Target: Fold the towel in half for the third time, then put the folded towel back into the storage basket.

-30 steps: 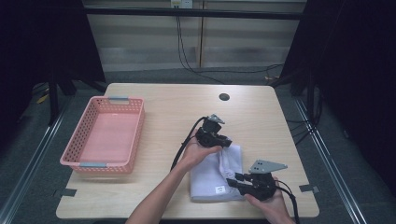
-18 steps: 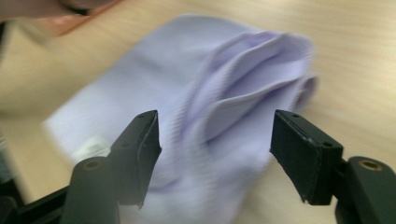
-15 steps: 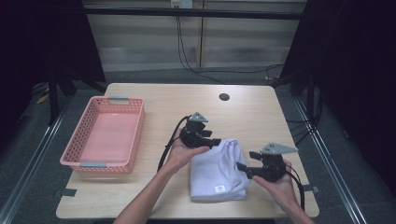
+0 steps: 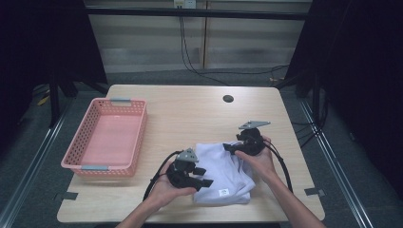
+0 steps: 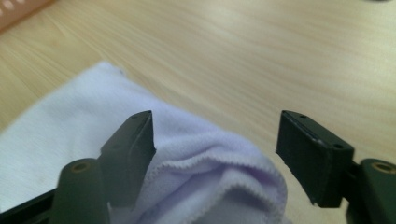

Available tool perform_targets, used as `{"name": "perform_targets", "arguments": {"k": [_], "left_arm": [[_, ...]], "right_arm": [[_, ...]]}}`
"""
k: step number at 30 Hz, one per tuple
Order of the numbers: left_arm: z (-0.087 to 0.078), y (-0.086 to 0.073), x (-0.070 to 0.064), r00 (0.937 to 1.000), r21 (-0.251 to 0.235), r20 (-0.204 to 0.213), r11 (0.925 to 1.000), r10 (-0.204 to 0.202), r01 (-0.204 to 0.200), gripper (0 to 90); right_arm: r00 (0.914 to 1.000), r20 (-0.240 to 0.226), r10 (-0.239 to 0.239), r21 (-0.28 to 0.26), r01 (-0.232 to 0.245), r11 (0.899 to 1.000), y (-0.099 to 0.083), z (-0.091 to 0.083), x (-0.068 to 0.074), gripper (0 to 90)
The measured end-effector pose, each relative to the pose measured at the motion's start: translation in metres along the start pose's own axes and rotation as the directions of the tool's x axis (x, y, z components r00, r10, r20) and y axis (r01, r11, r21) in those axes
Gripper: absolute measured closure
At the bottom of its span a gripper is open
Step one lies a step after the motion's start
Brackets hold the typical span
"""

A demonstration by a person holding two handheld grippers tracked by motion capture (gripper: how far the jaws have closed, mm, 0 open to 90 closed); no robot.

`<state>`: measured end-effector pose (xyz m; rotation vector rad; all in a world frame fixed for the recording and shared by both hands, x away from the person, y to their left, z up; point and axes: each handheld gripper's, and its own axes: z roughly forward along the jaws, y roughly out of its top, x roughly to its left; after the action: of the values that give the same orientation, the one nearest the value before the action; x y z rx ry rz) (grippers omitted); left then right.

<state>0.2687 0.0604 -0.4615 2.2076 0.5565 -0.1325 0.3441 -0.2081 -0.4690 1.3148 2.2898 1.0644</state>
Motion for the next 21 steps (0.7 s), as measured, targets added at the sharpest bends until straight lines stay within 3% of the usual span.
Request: {"name": "perform_targets", "arguments": {"k": [2, 3, 5, 8, 12, 16, 19, 21], "left_arm": [[-0.002, -0.008, -0.001, 0.9997, 0.017, -0.024, 0.9998, -0.005, 0.005, 46.4], [-0.003, -0.012, -0.001, 0.9992, 0.030, -0.030, 0.9992, -0.025, 0.026, 45.8], [-0.009, -0.020, -0.003, 0.9963, 0.019, -0.076, 0.9990, -0.040, 0.041, 42.6], [-0.017, -0.035, -0.004, 0.9955, 0.035, -0.073, 0.9974, -0.060, 0.063, 36.9], [-0.016, -0.045, -0.010, 0.9965, 0.048, -0.079, 0.9983, -0.029, 0.032, 32.3], [-0.010, -0.046, -0.017, 0.9987, 0.055, -0.044, 0.9980, -0.027, 0.029, 30.0], [-0.006, -0.046, -0.021, 0.9967, 0.067, -0.080, 0.9977, 0.013, -0.007, 29.3], [-0.003, -0.046, -0.020, 0.9964, 0.075, -0.085, 0.9972, 0.006, 0.000, 27.9]], "right_arm": [[1.0000, 0.006, 0.004, 0.017, -0.004, 1.000, -0.010, 0.000, -0.004, 32.8], [0.9999, 0.008, 0.007, 0.022, -0.007, 1.000, -0.015, -0.002, -0.006, 32.9], [0.9999, 0.016, -0.002, 0.037, 0.001, 0.999, -0.024, -0.005, -0.012, 32.6], [1.0000, -0.002, -0.003, 0.044, 0.004, 0.999, -0.035, -0.009, -0.019, 31.8], [0.9995, -0.031, -0.003, 0.037, 0.004, 0.999, -0.041, -0.004, -0.023, 32.1], [0.9987, -0.049, 0.008, 0.028, -0.007, 1.000, -0.042, -0.003, -0.027, 32.0], [0.9971, -0.077, 0.003, -0.007, -0.004, 1.000, -0.038, -0.008, -0.029, 32.0], [0.9953, -0.096, 0.014, -0.041, -0.018, 0.999, -0.035, -0.012, -0.032, 27.6]]}}
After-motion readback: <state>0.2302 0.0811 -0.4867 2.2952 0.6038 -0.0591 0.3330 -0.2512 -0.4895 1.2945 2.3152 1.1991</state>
